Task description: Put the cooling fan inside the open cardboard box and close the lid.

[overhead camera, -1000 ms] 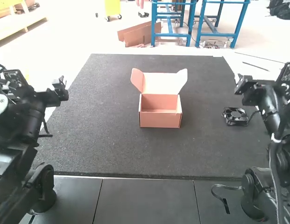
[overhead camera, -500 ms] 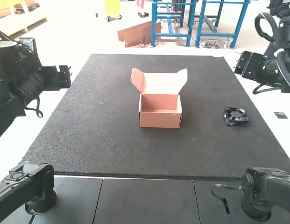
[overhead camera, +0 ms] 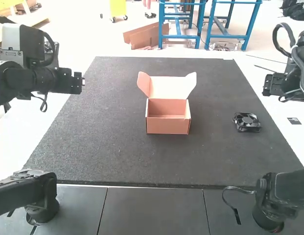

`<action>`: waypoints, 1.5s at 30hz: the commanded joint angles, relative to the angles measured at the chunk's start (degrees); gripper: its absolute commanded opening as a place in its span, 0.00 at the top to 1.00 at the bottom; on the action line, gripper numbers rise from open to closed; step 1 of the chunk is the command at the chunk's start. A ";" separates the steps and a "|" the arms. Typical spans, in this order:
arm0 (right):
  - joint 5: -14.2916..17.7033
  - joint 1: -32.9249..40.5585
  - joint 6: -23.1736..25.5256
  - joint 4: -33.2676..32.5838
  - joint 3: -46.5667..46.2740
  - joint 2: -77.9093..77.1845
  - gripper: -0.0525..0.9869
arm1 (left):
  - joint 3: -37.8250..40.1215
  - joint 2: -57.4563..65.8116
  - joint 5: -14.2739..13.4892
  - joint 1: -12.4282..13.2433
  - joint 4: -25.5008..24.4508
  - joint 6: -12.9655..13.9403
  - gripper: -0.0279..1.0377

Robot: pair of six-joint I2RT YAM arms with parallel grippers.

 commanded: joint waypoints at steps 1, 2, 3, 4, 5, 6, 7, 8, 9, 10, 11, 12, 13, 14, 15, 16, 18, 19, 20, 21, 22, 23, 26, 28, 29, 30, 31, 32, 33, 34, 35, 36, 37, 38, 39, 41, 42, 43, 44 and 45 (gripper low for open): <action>-4.47 -3.63 -7.92 1.63 2.44 2.84 0.12 | 1.60 0.89 -0.22 -0.57 1.44 1.46 0.06; -4.47 -4.15 -8.19 1.37 3.06 4.33 0.12 | 1.51 1.32 -0.22 -0.57 1.97 1.46 0.06; -4.56 -4.42 -8.89 0.31 4.02 6.26 0.10 | 1.69 1.76 -0.22 -0.57 1.88 1.46 0.06; -4.82 -4.42 -9.06 -0.65 4.73 8.29 0.09 | 1.86 2.20 -0.13 -0.57 2.06 1.46 0.06; -5.97 -4.42 -9.24 -2.32 5.52 9.87 0.08 | 2.04 2.56 -0.13 -0.57 2.41 1.46 0.06; -7.64 -4.42 -9.33 -2.59 6.22 11.10 0.08 | 2.13 2.99 -0.22 -0.48 2.59 1.46 0.06; -8.60 -4.77 -9.59 -2.59 6.75 11.98 0.08 | 2.13 3.17 -0.13 -0.57 2.85 1.46 0.06; -9.57 -4.86 -9.77 -2.59 7.27 12.77 0.08 | 2.04 3.35 -0.13 -0.57 3.38 1.46 0.06; -10.19 -4.86 -10.21 -2.41 7.36 13.91 0.08 | 1.95 3.52 -0.13 -0.57 3.55 1.46 0.06; -10.27 -4.68 -10.29 -2.76 7.71 15.23 0.08 | 1.86 3.70 -0.13 -0.57 3.64 1.46 0.06; -10.27 -4.94 -10.29 -2.76 8.42 16.90 0.08 | 1.86 3.87 -0.13 -0.57 3.64 1.54 0.06; -10.27 -4.94 -10.38 -2.85 8.94 18.75 0.08 | 1.86 4.14 -0.13 -0.57 3.55 1.54 0.06; -10.19 -4.94 -10.38 -2.76 9.47 20.42 0.08 | 2.04 4.49 -0.13 -0.57 3.38 1.63 0.06; -10.01 -4.94 -10.38 -2.76 10.09 21.82 0.08 | 2.13 4.66 -0.13 -0.57 3.20 1.81 0.06; -10.01 -5.03 -10.38 -2.76 10.97 23.05 0.08 | 2.13 4.84 -0.13 -0.57 3.11 2.51 0.06; -9.57 -5.03 -10.47 -2.59 11.67 24.11 0.08 | 2.13 4.93 -0.13 -0.57 3.20 3.04 0.06; -8.60 -5.12 -11.70 -1.71 13.16 26.13 0.08 | 2.13 5.02 -0.22 -0.57 3.38 3.83 0.06; -8.52 -5.21 -11.79 -1.71 13.95 27.18 0.08 | 2.13 5.10 -0.22 -0.57 3.38 4.27 0.06; -8.52 -5.12 -12.05 -1.80 14.75 28.50 0.08 | 2.21 5.28 -0.22 -0.57 3.11 4.36 0.06; -8.52 -5.12 -12.23 -1.80 15.36 29.73 0.08 | 2.30 5.46 -0.22 -0.57 2.94 4.45 0.06; -8.52 -4.94 -12.23 -1.71 15.80 30.70 0.08 | 2.30 5.72 -0.22 -0.57 2.67 4.45 0.06; -8.52 -4.94 -12.40 -1.71 16.15 31.49 0.08 | 2.39 5.90 -0.13 -0.66 2.41 4.45 0.06; -8.16 -5.12 -13.11 0.05 16.33 33.42 0.08 | 2.30 6.25 -0.13 -0.57 2.50 4.45 0.06; -6.76 -5.12 -13.20 2.16 15.80 34.39 0.08 | 2.30 6.25 -0.13 -0.57 2.94 4.36 0.06; -6.67 -5.12 -13.28 3.48 15.62 35.01 0.08 | 2.30 6.25 -0.13 -0.57 3.03 4.45 0.06; -6.58 -5.21 -13.28 4.27 15.45 35.53 0.08 | 2.39 6.25 -0.13 -0.57 3.20 4.45 0.06; -6.49 -5.21 -13.46 4.62 15.45 36.15 0.08 | 2.39 6.25 -0.13 -0.57 3.38 4.45 0.06; -6.49 -5.21 -13.46 5.15 15.54 36.76 0.08 | 2.39 6.25 -0.04 -0.57 3.47 4.45 0.06; -6.49 -5.30 -13.46 5.76 15.54 37.47 0.08 | 2.39 6.25 -0.04 -0.57 3.38 4.45 0.06; -6.41 -5.30 -13.46 6.03 15.62 38.08 0.09 | 2.39 6.07 0.22 -0.57 3.38 4.45 0.06; -6.23 -5.38 -13.55 6.20 15.80 38.78 0.09 | 2.39 6.07 0.58 -0.57 3.38 4.45 0.06; -6.14 -5.47 -13.63 6.64 15.98 39.49 0.09 | 2.39 5.98 0.84 -0.57 3.47 4.45 0.06; -6.05 -5.74 -13.72 7.08 16.24 40.28 0.09 | 2.39 5.98 0.93 -0.57 3.47 4.45 0.06; -6.05 -6.00 -13.72 7.52 16.50 41.16 0.09 | 2.39 5.98 1.10 -0.57 3.55 4.45 0.06; -6.05 -6.35 -13.81 7.52 16.94 42.04 0.09 | 2.48 5.98 1.19 -0.57 3.73 4.45 0.06; -6.14 -6.97 -13.90 7.43 18.00 43.79 0.09 | 2.92 5.98 1.37 -0.57 3.82 4.45 0.06; -6.14 -7.14 -13.99 7.52 18.52 44.50 0.09 | 3.01 5.98 1.37 -0.57 3.82 4.45 0.06; -6.14 -7.32 -13.99 7.52 18.96 45.20 0.09 | 3.09 5.98 1.37 -0.57 3.82 4.45 0.06; -6.14 -7.41 -14.07 7.52 19.32 45.82 0.09 | 3.09 5.98 1.37 -0.57 3.82 4.45 0.06; -6.14 -7.58 -14.07 7.52 19.67 46.43 0.09 | 3.09 5.98 1.37 -0.57 3.82 4.45 0.06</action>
